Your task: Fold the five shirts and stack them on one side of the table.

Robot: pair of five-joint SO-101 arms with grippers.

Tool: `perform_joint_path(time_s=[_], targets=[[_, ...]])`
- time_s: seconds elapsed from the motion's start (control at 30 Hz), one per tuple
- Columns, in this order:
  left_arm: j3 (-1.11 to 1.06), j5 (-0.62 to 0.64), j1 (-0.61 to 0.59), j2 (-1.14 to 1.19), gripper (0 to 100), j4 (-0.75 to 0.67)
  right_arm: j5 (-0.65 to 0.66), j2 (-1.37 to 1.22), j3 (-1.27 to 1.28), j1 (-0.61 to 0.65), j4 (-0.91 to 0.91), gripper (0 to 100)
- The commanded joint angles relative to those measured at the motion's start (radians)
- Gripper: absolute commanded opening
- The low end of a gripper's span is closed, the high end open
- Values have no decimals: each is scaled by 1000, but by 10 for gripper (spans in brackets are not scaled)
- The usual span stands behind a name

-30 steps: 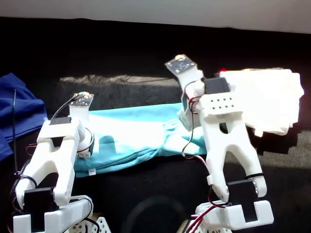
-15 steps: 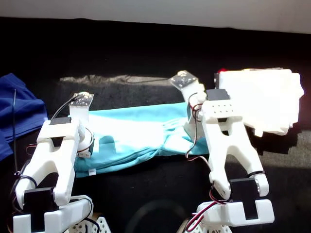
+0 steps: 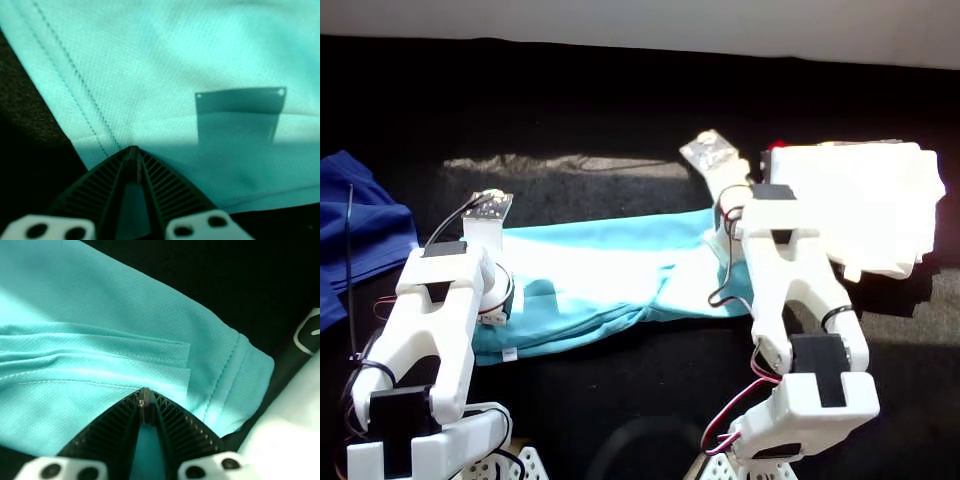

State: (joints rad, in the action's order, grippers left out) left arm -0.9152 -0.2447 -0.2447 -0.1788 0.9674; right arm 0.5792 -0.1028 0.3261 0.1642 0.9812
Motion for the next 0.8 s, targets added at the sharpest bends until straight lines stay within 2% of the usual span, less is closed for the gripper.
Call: perform_joint_path(time_s=[0.0, 0.4, 0.5, 0.6, 0.77], targets=[[-8, 5, -1, 13, 9, -9, 5, 24, -102, -31, 28, 6], [-2, 8, 2, 4, 9, -6, 2, 280, -124, -41, 312, 6], [-1, 9, 5, 2, 9, -6, -55, 321, -59, -44, 331, 6], [16, 9, 5, -21, 9, 23, -66, 325, 53, -47, 259, 6], [50, 9, 5, -189, 9, 135, -63, 297, 269, -88, -71, 6]])
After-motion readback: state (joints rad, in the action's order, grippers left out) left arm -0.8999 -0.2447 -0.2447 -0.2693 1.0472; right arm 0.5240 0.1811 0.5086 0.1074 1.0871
